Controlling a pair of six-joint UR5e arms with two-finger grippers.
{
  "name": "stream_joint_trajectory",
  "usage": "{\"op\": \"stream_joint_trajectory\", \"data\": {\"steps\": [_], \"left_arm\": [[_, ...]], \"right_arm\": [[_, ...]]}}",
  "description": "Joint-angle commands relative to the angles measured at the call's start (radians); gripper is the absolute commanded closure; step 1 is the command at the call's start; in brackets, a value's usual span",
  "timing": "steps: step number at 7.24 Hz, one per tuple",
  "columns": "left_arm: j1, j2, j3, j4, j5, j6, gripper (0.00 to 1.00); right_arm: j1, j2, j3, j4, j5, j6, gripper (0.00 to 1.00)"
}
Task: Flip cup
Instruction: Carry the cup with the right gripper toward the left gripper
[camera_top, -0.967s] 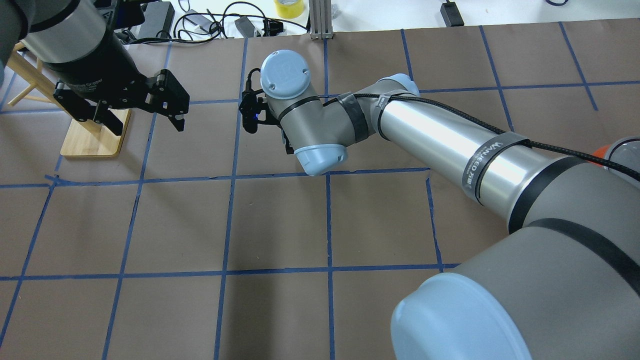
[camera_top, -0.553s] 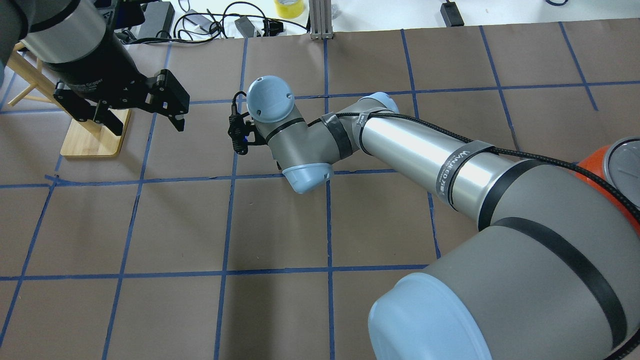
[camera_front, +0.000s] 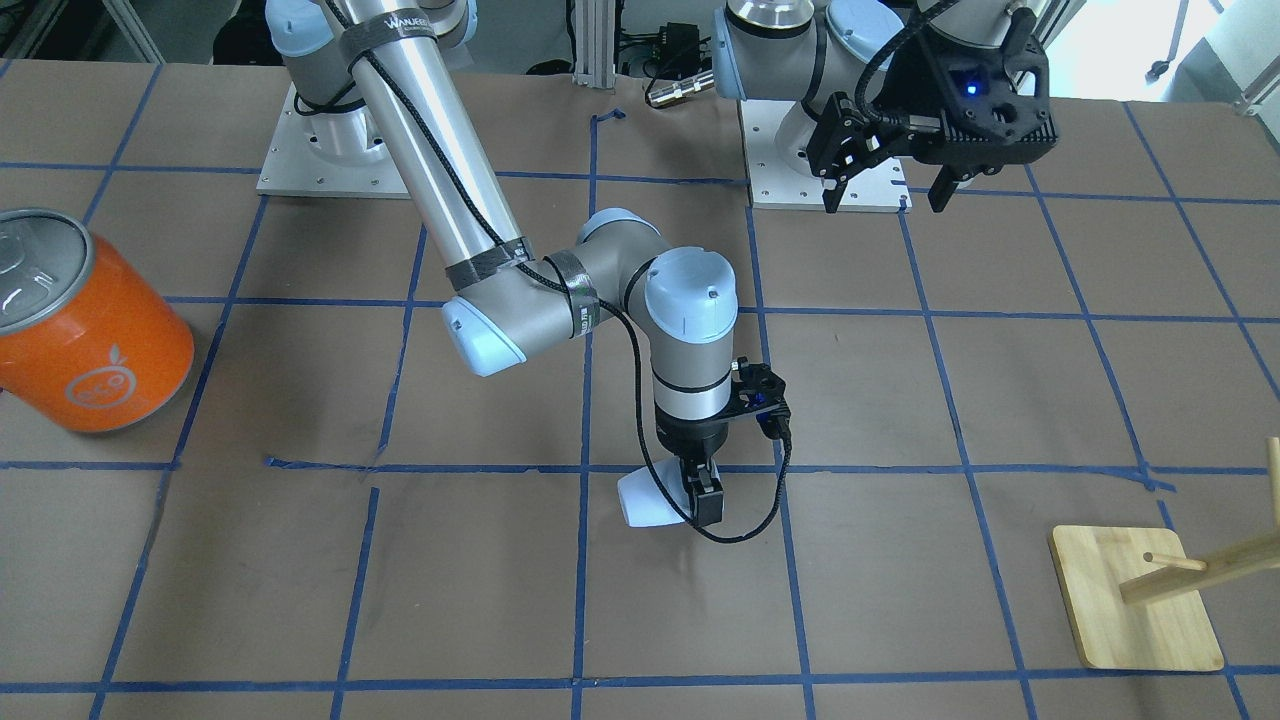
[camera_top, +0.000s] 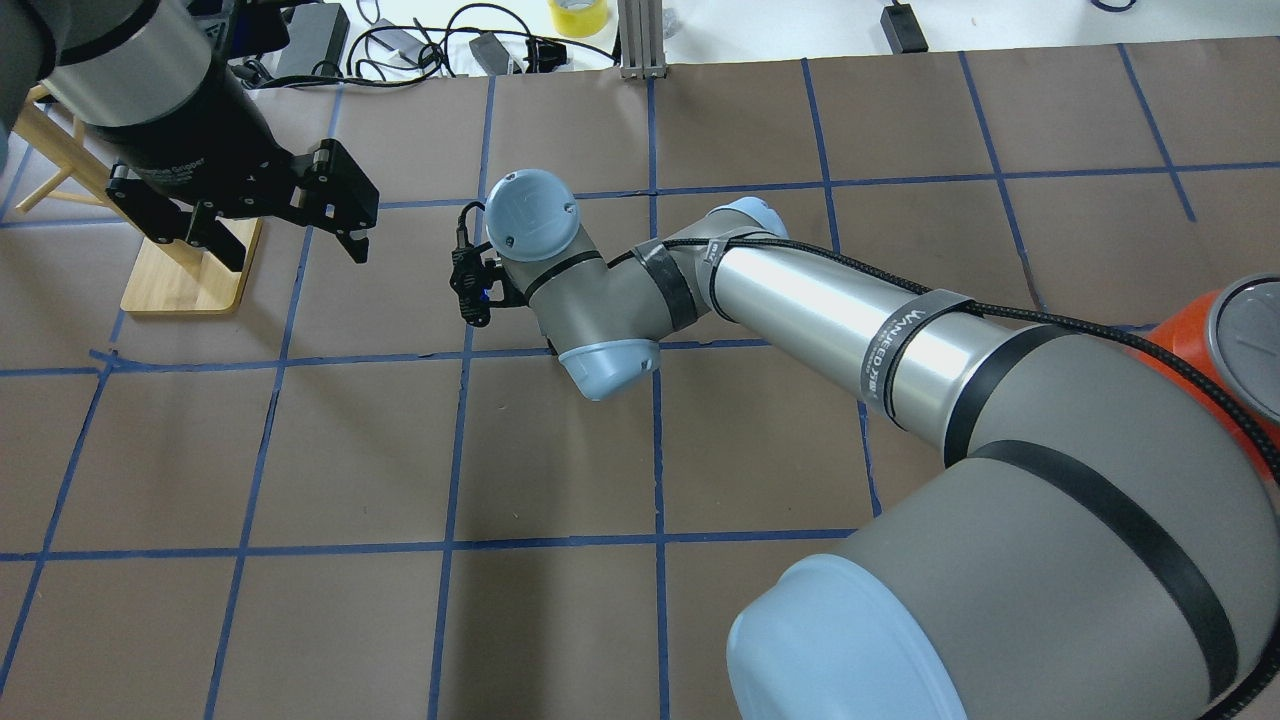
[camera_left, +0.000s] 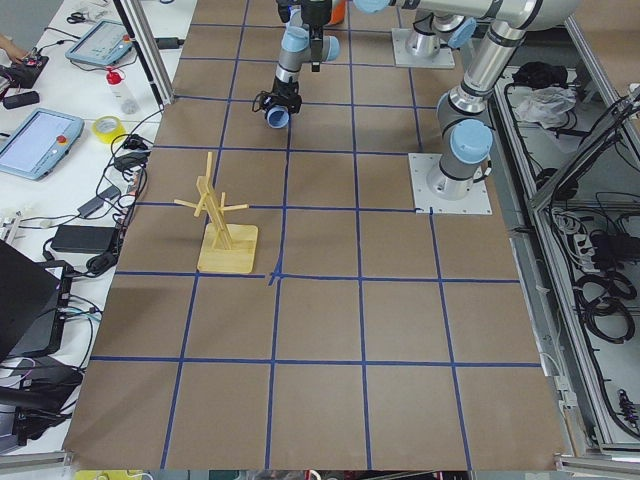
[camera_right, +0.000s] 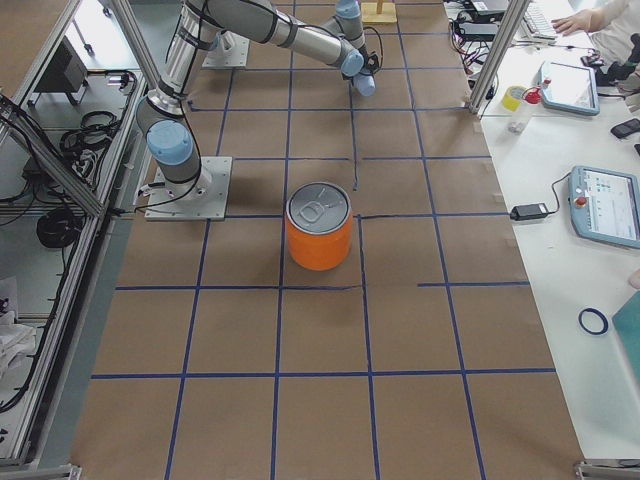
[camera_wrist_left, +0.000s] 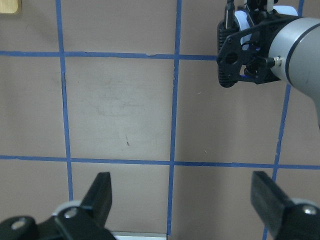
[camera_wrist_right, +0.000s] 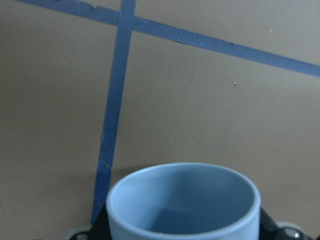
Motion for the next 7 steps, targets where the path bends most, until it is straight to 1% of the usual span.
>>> {"op": "stream_joint_trajectory", "data": {"steps": [1,3,4,5,6,7], "left_arm": [[0.000,0.000,0.002,0.000,0.000,0.000,0.00],[0.000,0.000,0.000,0.001,0.000,0.000,0.00],[0.000,0.000,0.002,0.001,-0.001,0.000,0.00],[0.003,-0.002,0.006,0.000,-0.008,0.000,0.00],[0.005,-0.003,0.006,0.001,-0.011,-0.002,0.00],[0.009,-0.003,0.012,0.003,-0.006,0.014,0.00]], "right_arm": [[0.001,0.017,0.001,0.000,0.045,0.032,0.02],[0.001,0.007,0.001,0.002,0.036,0.055,0.00],[-0.001,-0.007,-0.001,0.024,0.035,0.083,0.00],[-0.001,-0.033,-0.004,0.069,0.030,0.135,0.00],[-0.001,-0.067,-0.007,0.110,0.027,0.137,0.00],[-0.005,-0.122,-0.016,0.182,0.027,0.138,0.00]]}}
